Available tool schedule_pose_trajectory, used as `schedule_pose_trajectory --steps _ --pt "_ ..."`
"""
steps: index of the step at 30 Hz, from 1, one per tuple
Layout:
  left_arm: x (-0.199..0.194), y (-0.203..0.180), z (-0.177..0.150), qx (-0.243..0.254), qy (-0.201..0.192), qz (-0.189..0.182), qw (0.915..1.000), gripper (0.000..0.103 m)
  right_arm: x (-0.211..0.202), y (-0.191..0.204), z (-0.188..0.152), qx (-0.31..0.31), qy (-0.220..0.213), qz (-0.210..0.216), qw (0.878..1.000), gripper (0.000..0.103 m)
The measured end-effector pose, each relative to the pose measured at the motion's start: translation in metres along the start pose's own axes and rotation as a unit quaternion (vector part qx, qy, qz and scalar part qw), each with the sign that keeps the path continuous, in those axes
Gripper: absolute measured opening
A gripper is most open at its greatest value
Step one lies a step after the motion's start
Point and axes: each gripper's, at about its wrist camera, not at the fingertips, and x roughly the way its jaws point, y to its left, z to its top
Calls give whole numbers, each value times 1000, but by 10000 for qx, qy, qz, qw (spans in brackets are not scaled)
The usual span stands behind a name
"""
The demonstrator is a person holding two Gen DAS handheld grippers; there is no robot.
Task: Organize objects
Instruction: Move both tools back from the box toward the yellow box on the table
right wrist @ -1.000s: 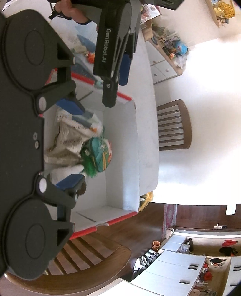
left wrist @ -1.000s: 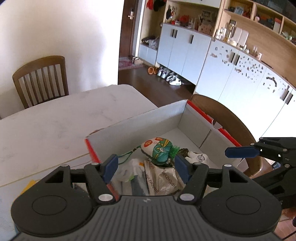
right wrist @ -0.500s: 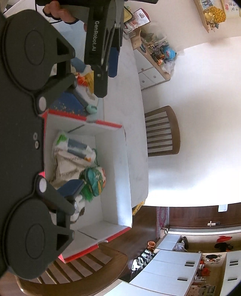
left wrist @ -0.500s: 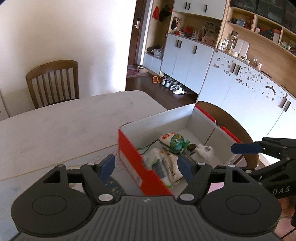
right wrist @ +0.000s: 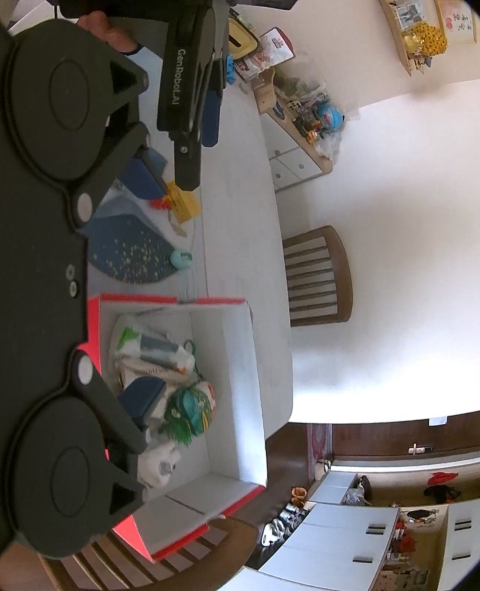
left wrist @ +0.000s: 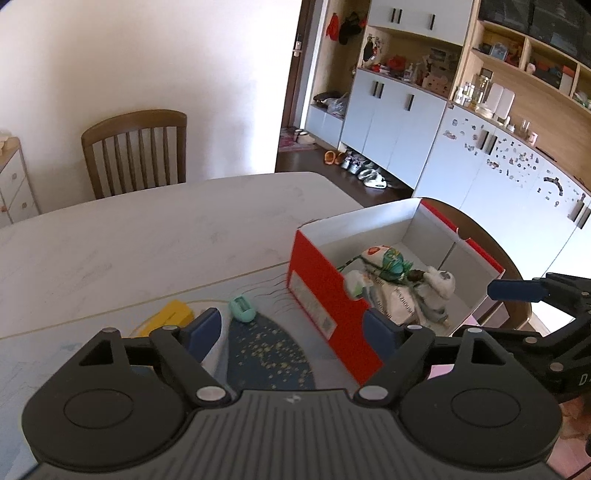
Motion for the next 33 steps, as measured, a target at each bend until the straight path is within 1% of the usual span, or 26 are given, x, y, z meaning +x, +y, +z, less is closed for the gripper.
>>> schedule_pose_trajectory --steps 1,3,8,9,13,19,23,25,30,33 --pt "-2 3 -2 -4 -9 4 10000 89 2 5 -1 -8 14 1 10000 102" --pt "-4 10 -5 -29 -30 25 10000 97 5 13 -4 -45 63 42 10000 102" --pt "-7 30 -9 -171 -69 167 9997 100 14 32 -9 -143 177 111 9997 102" --pt "-7 34 -10 -212 -76 203 9995 102 16 36 -9 -161 200 125 9996 102" --pt "-8 52 -14 -394 -127 282 9987 103 26 50 -12 -248 290 123 9992 102" --pt "-4 80 -19 -524 -205 724 9958 103 45 72 -17 -509 465 210 9974 102" --pt "3 99 -20 -614 -217 888 9939 103 58 83 -18 -634 583 284 9959 102" --pt "6 106 -21 -547 -239 980 9934 103 67 89 -20 -701 662 302 9949 102" --pt "22 121 -23 -507 -164 1045 9931 103 89 100 -25 -919 889 384 9910 102" --pt "36 131 -25 -492 -48 1064 9931 103 105 105 -28 -995 1005 415 9891 101"
